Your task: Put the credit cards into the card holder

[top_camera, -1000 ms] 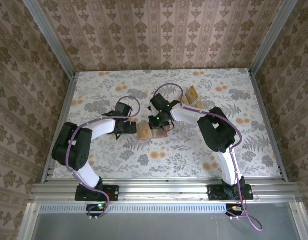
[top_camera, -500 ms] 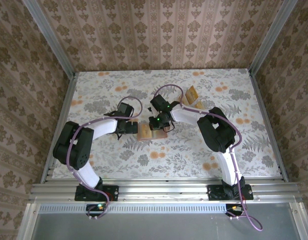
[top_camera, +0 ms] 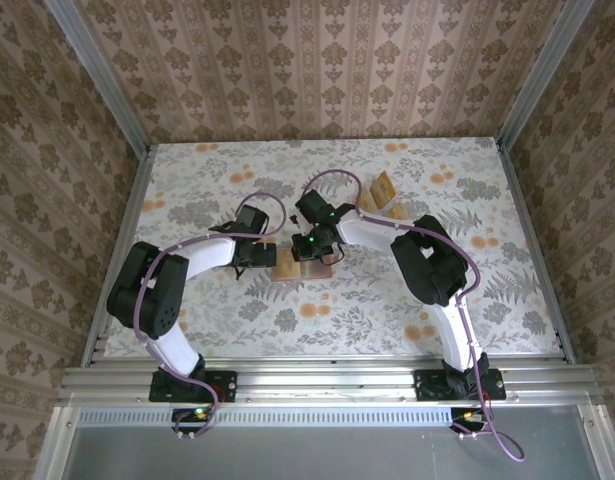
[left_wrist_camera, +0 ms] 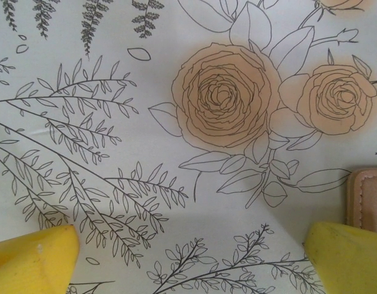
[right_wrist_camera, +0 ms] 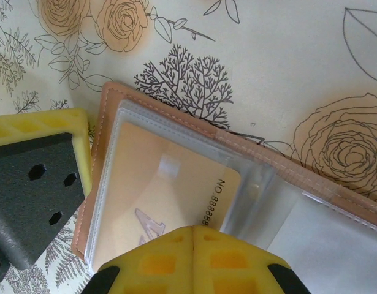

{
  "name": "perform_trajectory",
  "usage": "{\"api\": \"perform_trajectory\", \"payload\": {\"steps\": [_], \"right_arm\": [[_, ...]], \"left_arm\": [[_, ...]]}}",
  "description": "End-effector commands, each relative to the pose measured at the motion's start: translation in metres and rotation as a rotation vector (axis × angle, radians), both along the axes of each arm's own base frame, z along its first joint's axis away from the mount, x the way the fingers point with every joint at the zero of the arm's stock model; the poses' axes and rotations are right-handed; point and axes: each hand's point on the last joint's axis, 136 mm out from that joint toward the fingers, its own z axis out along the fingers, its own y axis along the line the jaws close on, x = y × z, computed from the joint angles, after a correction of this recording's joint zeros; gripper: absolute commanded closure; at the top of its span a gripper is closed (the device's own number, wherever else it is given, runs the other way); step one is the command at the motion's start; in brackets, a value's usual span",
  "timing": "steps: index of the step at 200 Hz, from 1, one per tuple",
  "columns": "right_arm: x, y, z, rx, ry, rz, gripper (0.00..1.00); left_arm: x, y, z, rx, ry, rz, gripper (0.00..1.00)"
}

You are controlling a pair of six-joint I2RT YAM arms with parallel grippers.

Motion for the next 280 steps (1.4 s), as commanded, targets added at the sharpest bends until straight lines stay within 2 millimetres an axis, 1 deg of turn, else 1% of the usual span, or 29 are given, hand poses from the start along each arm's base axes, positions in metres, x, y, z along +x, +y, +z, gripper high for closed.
{"api": "perform_trajectory", "payload": {"steps": [1, 36, 53, 76, 109, 122, 189, 206, 218, 234, 240, 256, 280], "right_arm": [[0.003, 0.003, 0.013, 0.019, -0.005, -0.006, 1.0], [0.01, -0.014, 0.025, 0.018, -0.035, -0.043, 0.99], [0.01, -0.02, 0.023, 0.012, -0.032, -0.05, 0.99], [0.007, -0.023, 0.013, 0.0, -0.017, -0.053, 0.99], [0.004, -0.02, -0.001, -0.002, 0.012, -0.055, 0.99], [0.003, -0.018, -0.004, 0.001, 0.018, -0.051, 1.0], [0.0, 0.001, -0.008, 0.008, 0.033, -0.015, 1.0], [-0.001, 0.0, -0.004, 0.007, 0.026, -0.014, 1.0], [0.001, -0.001, 0.003, 0.009, 0.014, -0.016, 1.0], [0.003, -0.005, 0.014, 0.016, -0.003, -0.026, 0.98], [0.003, -0.007, 0.02, 0.021, -0.013, -0.03, 0.95], [0.003, -0.014, 0.034, 0.028, -0.036, -0.042, 0.81], [0.0, -0.031, 0.052, 0.026, -0.07, -0.072, 0.72]], "left_arm": [[-0.013, -0.015, -0.023, -0.016, 0.071, -0.049, 0.02], [-0.013, -0.015, -0.023, -0.017, 0.068, -0.048, 0.02], [-0.013, -0.016, -0.023, -0.019, 0.068, -0.049, 0.01], [-0.013, -0.015, -0.025, -0.019, 0.07, -0.049, 0.01], [-0.013, -0.016, -0.024, -0.022, 0.07, -0.049, 0.01], [-0.013, -0.016, -0.024, -0.022, 0.069, -0.05, 0.02], [-0.012, -0.017, -0.024, -0.025, 0.066, -0.051, 0.02], [-0.011, -0.017, -0.021, -0.028, 0.061, -0.052, 0.02], [-0.011, -0.017, -0.019, -0.028, 0.058, -0.051, 0.01], [-0.007, -0.017, -0.012, -0.036, 0.044, -0.048, 0.01], [-0.005, -0.017, -0.008, -0.038, 0.036, -0.047, 0.01], [0.001, -0.014, 0.006, -0.053, 0.01, -0.038, 0.0], [0.006, -0.011, 0.029, -0.087, -0.031, -0.031, 0.0]]}}
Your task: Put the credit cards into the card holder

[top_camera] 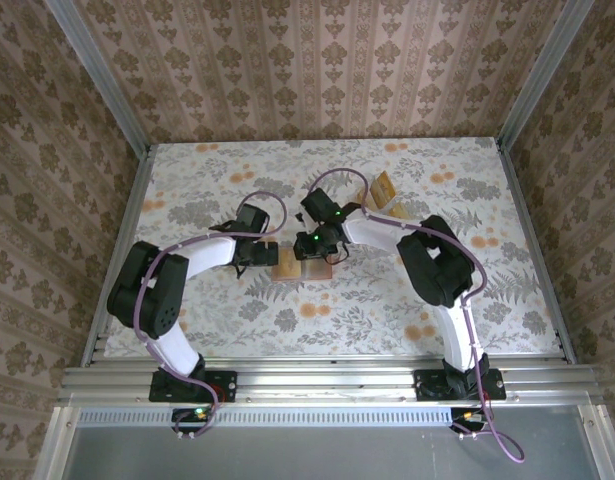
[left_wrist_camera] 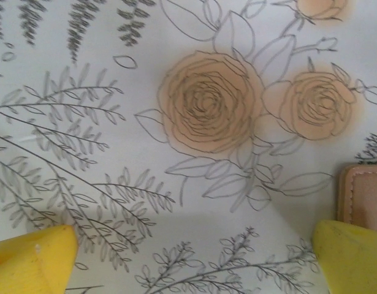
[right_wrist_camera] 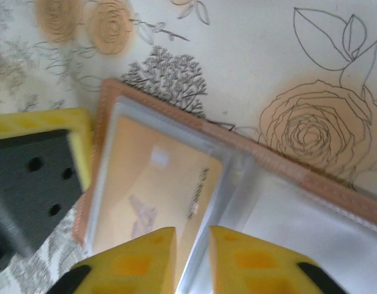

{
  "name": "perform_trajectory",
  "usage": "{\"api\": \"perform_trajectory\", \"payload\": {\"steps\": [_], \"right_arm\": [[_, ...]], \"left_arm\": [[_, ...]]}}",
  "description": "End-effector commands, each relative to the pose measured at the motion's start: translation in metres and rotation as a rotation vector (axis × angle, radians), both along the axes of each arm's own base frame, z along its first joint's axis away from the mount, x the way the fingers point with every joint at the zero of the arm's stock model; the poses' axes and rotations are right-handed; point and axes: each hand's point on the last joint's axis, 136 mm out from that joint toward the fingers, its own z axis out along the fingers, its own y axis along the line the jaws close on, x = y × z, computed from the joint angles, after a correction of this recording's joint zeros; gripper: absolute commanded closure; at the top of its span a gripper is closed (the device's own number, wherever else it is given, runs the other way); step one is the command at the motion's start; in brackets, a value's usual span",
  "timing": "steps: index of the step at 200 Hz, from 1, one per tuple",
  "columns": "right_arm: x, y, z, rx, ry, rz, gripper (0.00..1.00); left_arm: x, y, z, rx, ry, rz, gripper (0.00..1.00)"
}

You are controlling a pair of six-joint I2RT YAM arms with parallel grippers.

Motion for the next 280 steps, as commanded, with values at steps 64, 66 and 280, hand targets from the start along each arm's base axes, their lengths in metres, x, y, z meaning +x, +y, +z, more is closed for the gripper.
{"api": "perform_trajectory", "payload": {"steps": [64, 66, 280], "right_arm": [[-0.019, -0.088, 0.037, -0.09, -0.1, -0.169, 0.39], [-0.019, -0.09, 0.035, -0.094, -0.099, -0.172, 0.38], [-0.025, -0.095, -0.037, -0.096, 0.024, -0.199, 0.78]], "left_arm": [[0.0, -0.051, 0.07, -0.409, -0.102, -0.118, 0.0], [0.0, -0.052, 0.07, -0.42, -0.102, -0.118, 0.0], [-0.028, -0.09, 0.013, -0.453, -0.025, -0.156, 0.0]]}}
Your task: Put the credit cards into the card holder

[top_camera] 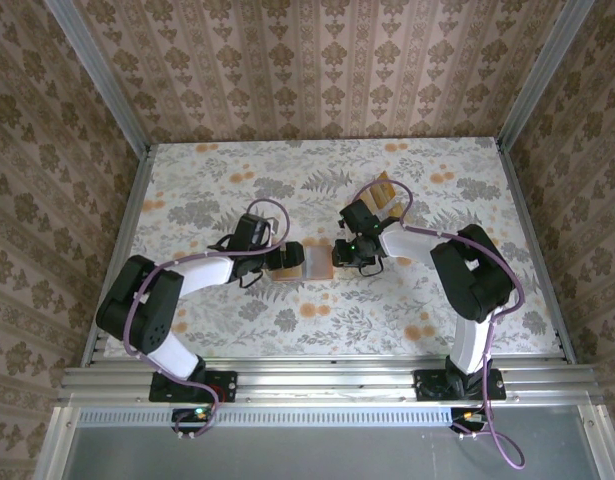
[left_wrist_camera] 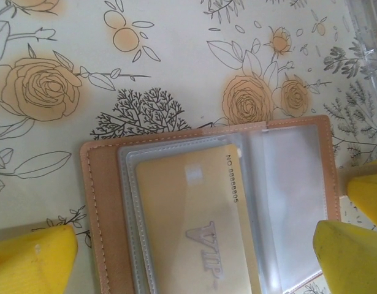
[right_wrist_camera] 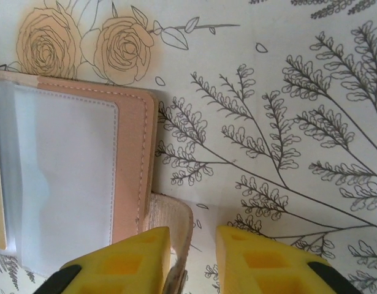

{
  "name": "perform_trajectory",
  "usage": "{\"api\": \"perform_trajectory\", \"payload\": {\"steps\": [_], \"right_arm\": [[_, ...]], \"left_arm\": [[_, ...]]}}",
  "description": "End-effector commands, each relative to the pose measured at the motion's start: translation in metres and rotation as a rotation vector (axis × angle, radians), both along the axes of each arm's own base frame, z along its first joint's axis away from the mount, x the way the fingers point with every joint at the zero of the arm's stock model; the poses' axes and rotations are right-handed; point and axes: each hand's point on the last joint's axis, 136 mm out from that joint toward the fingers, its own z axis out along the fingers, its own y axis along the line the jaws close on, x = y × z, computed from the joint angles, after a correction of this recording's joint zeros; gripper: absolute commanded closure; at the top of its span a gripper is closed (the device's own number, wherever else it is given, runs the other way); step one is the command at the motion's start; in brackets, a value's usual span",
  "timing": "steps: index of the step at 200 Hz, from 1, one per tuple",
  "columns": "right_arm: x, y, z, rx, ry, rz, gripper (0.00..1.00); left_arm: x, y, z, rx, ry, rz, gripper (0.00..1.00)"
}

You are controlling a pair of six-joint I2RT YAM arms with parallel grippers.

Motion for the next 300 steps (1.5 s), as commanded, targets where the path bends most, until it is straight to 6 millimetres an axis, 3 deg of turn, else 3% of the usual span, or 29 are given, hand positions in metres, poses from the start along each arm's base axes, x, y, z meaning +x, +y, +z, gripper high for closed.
{"api": "perform_trajectory", "payload": {"steps": [1, 30, 58, 95, 149, 199, 252, 278, 300], "right_arm": [[-0.007, 0.004, -0.014, 0.01, 0.031, 0.013, 0.78], [-0.008, 0.004, -0.019, 0.014, 0.041, 0.013, 0.86], [-0.01, 0.004, -0.024, 0.014, 0.051, 0.011, 0.89], [-0.01, 0.006, -0.03, 0.023, 0.062, 0.009, 0.9], [-0.012, 0.005, -0.033, 0.023, 0.067, 0.008, 0.9], [-0.013, 0.006, -0.036, 0.025, 0.072, 0.011, 0.9], [-0.005, 0.007, -0.03, 0.04, 0.064, 0.007, 0.9], [0.003, 0.006, -0.022, 0.054, 0.057, -0.002, 0.84], [0.013, -0.002, -0.01, 0.066, 0.037, -0.026, 0.66]], "left_arm": [[-0.004, -0.002, -0.01, 0.044, 0.015, -0.028, 0.0], [-0.004, -0.015, -0.006, 0.005, 0.003, -0.056, 0.0], [-0.002, -0.024, 0.012, -0.046, -0.041, -0.073, 0.0], [-0.001, -0.034, 0.03, -0.105, -0.071, -0.084, 0.0], [-0.003, -0.042, 0.038, -0.169, -0.096, -0.085, 0.0], [-0.002, -0.046, 0.073, -0.225, -0.184, -0.067, 0.0], [-0.007, -0.074, 0.083, -0.263, -0.189, -0.116, 0.0], [-0.01, -0.093, 0.083, -0.294, -0.187, -0.142, 0.0], [-0.012, -0.103, 0.082, -0.301, -0.188, -0.153, 0.0]]}}
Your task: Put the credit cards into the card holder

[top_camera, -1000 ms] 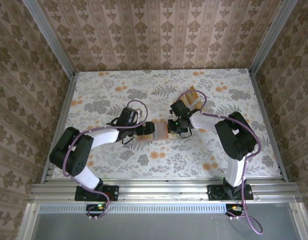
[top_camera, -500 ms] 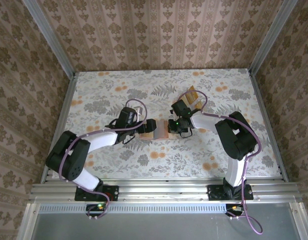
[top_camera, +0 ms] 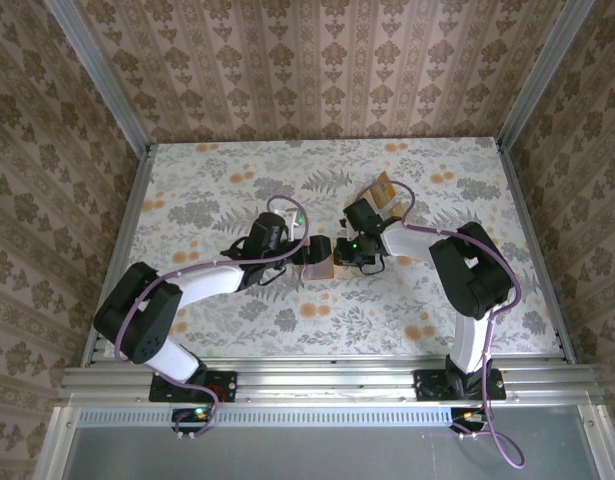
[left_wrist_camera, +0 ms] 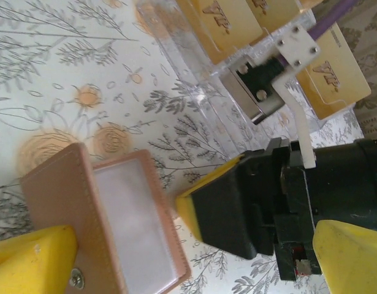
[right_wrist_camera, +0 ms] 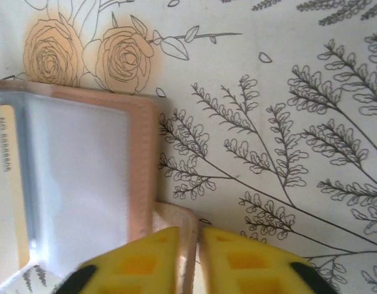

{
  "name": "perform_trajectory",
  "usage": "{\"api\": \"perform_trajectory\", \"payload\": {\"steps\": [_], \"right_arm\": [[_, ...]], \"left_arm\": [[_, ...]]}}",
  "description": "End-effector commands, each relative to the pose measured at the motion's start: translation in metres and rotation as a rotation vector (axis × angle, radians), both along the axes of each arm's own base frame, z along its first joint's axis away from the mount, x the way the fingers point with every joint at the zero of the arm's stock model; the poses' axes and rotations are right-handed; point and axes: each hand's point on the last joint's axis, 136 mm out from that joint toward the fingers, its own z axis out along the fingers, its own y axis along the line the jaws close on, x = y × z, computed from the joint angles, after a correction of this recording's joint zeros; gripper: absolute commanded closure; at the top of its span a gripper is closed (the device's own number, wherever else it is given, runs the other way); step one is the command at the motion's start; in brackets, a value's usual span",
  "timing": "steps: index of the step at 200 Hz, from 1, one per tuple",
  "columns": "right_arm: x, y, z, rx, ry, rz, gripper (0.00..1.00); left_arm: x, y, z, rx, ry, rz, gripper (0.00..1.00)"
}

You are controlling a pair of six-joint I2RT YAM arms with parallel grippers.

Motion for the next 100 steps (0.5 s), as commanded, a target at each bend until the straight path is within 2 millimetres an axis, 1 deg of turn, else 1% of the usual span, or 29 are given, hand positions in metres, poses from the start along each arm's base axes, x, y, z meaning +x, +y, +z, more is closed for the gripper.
{"api": "perform_trajectory", "payload": {"steps": [1, 11, 31, 59, 75, 100], "right_arm": [[0.009, -0.006, -0.007, -0.003, 0.011, -0.022, 0.65], [0.015, -0.012, 0.0, 0.009, 0.0, -0.045, 0.58], [0.026, -0.027, 0.016, 0.029, -0.025, -0.092, 0.51], [0.037, -0.046, 0.033, 0.04, -0.05, -0.156, 0.48], [0.04, -0.051, 0.043, 0.053, -0.069, -0.175, 0.47], [0.044, -0.055, 0.057, 0.07, -0.094, -0.197, 0.47]], "left_arm": [[0.002, -0.019, 0.015, -0.059, -0.019, -0.021, 0.0], [0.001, -0.023, 0.014, -0.063, -0.017, -0.024, 0.0], [0.0, -0.028, 0.012, -0.066, -0.021, -0.024, 0.0], [-0.002, -0.033, 0.006, -0.075, -0.02, -0.023, 0.0], [-0.005, -0.036, 0.0, -0.072, -0.013, -0.024, 0.0], [-0.012, -0.041, -0.018, -0.05, 0.008, -0.028, 0.0]]}}
